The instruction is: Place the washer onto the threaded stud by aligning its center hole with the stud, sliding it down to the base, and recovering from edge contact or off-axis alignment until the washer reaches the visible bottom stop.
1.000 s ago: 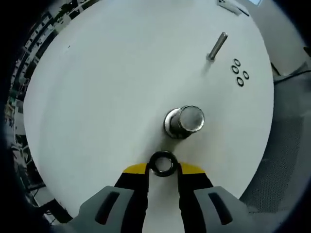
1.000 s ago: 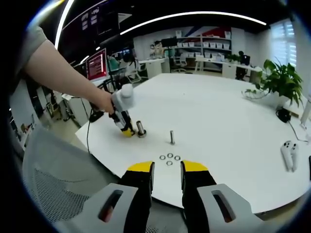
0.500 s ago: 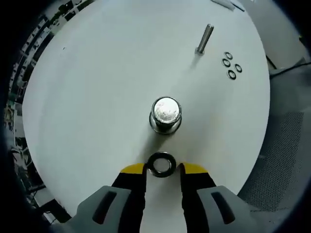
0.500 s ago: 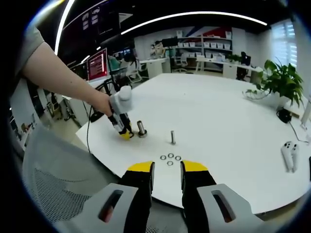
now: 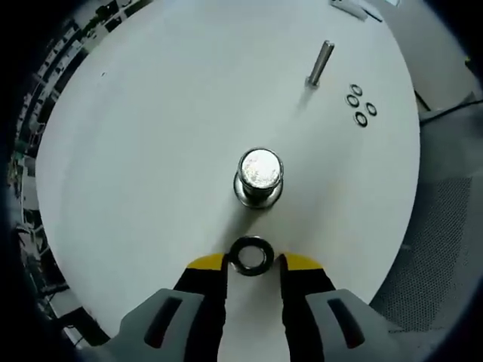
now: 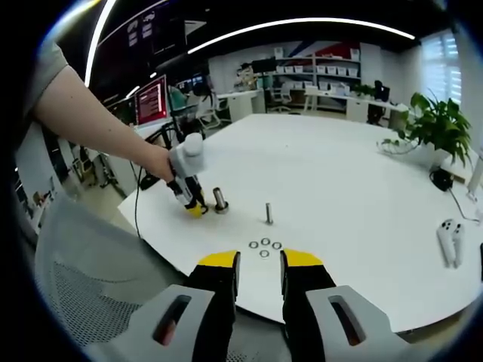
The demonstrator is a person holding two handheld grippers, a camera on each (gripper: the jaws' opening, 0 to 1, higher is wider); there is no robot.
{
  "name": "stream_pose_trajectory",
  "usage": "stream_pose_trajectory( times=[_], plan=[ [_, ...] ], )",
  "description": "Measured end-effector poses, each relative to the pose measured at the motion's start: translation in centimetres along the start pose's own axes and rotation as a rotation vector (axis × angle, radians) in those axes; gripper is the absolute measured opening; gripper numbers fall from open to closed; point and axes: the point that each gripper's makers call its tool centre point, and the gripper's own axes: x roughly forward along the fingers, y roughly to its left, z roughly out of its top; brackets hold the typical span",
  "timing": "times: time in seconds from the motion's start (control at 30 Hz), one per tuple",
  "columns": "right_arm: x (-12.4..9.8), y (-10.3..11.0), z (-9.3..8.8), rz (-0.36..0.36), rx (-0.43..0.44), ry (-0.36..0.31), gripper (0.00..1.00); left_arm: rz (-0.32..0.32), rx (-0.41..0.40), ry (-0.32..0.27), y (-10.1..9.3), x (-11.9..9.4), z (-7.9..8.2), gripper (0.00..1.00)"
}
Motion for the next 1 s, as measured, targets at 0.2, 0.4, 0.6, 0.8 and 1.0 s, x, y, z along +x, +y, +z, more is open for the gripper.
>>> stream_pose_trajectory(
  times=[0.2, 0.4, 0.6, 0.8, 1.0],
  plan=[
    [-0.02, 0.03, -0.02, 0.000, -0.002, 0.001, 0.24, 0.006, -0.020, -0.007, -0.09, 0.02, 0.02, 0.21],
    [0.01, 0.04, -0.04, 0.001, -0.003, 0.002, 0.24, 0.018, -0.031, -0.002, -0.04, 0.00, 0.07, 0.20],
    [0.00, 0.00, -0.03, 0.001, -0.002, 0.001, 0.24, 0.021, -0.067, -0.026, 0.07, -0.12, -0.13, 0.19],
    [0.02, 0.03, -0.05, 0.002, -0.003, 0.002, 0.24, 0.027, -0.070, -0.037, 0.02, -0.10, -0.17, 0.19],
    [0.06, 0.10, -0.06, 0.006, -0.006, 0.005, 0.24, 0.039, -0.075, -0.071, -0.37, -0.83, -0.41, 0.19]
  ],
)
